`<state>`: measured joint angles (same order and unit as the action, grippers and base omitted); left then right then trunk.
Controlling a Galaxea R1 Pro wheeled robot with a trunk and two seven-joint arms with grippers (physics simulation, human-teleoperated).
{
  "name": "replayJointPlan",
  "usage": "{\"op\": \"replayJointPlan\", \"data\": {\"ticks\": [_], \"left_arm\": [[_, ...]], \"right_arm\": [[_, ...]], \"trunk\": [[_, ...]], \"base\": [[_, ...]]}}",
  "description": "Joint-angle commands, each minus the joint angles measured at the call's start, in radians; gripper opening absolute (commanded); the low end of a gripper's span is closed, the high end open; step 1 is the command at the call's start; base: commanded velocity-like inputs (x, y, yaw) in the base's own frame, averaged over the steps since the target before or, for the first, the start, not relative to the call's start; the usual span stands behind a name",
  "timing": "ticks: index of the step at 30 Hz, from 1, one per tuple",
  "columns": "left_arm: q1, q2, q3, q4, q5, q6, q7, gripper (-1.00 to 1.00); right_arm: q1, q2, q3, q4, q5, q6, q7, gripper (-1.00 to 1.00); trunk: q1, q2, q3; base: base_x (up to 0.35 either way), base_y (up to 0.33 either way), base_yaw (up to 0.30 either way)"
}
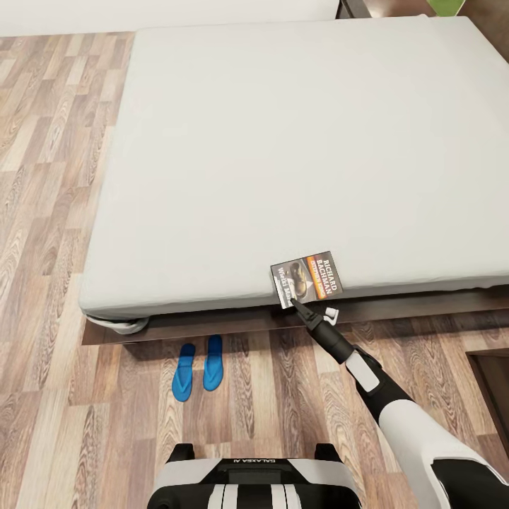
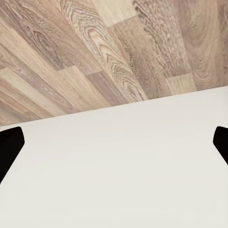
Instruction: In the bedroom, move the book from the bed onto either nightstand, and place the two sandals side by side next to the bed.
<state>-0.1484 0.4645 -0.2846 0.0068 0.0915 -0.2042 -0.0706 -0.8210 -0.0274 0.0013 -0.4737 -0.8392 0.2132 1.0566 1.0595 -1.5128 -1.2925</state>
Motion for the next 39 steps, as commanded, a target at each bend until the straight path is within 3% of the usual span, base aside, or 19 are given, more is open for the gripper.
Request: {"op": "replayJointPlan", "data": {"ticks": [1,28,39], "left_arm": [[0.0,0.0,-0.007,0.001,0.01,-0.003,-0.005,1.0],[0.0,0.0,-0.007,0.001,0.01,-0.003,-0.005,1.0],[0.0,0.0,-0.007,0.001,0.01,-0.003,-0.005,1.0]], "right_arm": [[0.0,0.0,0.0,0.0,-0.007,0.01,0.003,1.0],[-0.001,0.002,-0.001,0.0,-0.008,0.009,0.003,1.0],[-0.001,0.002,-0.034,0.0,-0.006,0.009,0.003,1.0]], "trunk": [[0.0,0.0,0.0],[-0.008,0.014,0.006],[-0.008,0.014,0.006]], "base": [[0.0,0.0,0.0],[0.0,0.0,0.0],[0.0,0.0,0.0]]}}
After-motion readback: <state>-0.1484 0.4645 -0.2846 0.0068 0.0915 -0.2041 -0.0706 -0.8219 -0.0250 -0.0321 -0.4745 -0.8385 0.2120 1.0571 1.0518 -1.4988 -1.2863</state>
